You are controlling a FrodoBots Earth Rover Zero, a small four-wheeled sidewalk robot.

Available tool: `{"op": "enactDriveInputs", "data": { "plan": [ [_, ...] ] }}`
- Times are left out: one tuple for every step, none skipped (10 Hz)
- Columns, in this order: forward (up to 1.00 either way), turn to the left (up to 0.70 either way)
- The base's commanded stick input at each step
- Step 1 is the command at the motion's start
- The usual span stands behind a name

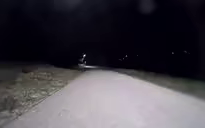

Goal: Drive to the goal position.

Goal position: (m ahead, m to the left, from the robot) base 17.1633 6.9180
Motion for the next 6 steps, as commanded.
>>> {"op": "enactDriveInputs", "data": {
  "plan": [
    [0.7, 0.0],
    [0.7, 0.0],
    [0.7, 0.0],
    [0.7, 0.0],
    [0.7, 0.0],
    [0.7, 0.0]
  ]
}}
